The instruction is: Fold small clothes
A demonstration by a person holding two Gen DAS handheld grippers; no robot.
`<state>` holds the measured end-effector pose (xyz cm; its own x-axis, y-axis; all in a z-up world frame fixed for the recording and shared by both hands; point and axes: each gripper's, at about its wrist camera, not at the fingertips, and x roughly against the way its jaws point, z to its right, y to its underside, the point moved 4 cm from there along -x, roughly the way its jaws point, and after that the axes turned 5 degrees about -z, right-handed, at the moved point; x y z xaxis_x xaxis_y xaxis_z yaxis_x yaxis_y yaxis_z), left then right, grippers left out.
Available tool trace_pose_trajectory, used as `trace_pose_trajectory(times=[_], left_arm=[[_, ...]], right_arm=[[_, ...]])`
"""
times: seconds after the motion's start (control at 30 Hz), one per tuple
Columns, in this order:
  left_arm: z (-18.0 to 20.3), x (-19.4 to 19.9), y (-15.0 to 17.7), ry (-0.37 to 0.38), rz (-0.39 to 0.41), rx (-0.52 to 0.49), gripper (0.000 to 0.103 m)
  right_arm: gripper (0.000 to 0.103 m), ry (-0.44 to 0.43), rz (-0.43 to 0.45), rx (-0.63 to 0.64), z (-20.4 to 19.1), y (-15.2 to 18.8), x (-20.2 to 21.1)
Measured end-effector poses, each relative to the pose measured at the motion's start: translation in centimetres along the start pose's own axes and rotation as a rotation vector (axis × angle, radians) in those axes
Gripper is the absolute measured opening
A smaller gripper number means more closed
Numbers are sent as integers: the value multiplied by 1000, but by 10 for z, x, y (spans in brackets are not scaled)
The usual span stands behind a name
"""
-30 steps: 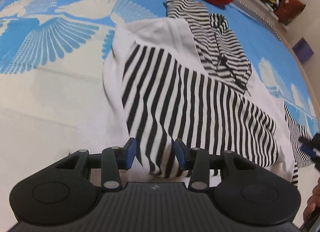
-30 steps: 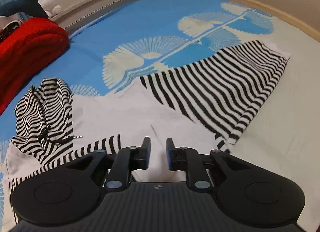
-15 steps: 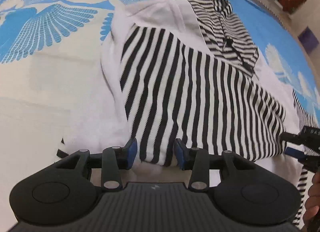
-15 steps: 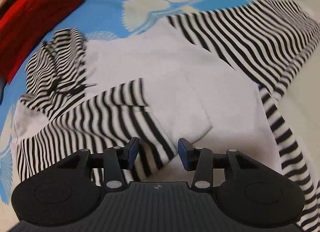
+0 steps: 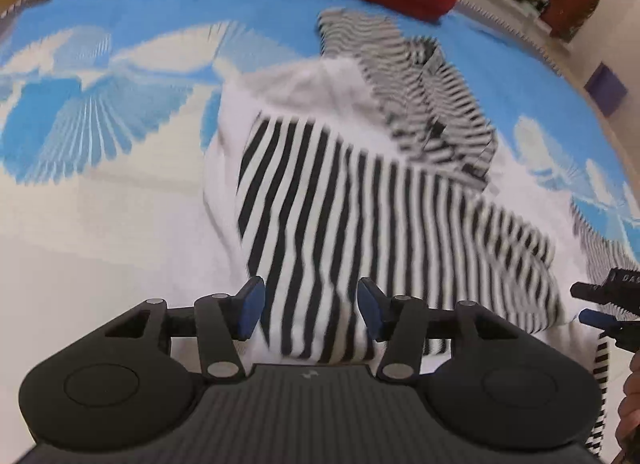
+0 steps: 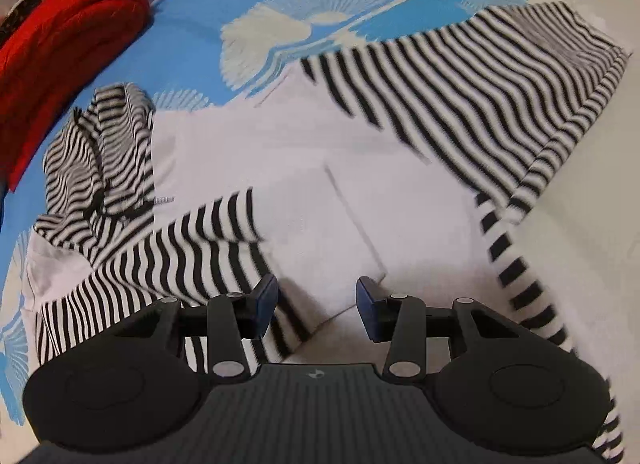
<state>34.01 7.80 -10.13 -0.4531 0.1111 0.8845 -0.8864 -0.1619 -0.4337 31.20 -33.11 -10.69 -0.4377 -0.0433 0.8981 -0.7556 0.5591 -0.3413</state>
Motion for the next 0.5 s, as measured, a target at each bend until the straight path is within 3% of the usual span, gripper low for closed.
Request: trace_pose_trajectory(times=[0.2,0.5], left_arm=[[13,19,-5,-18,82,-39,62],[29,22,3,-18,97,-111,62]], right_arm=[[45,-1,79,17,13,-16,24],[45,24,234,-38,72,-62,65]])
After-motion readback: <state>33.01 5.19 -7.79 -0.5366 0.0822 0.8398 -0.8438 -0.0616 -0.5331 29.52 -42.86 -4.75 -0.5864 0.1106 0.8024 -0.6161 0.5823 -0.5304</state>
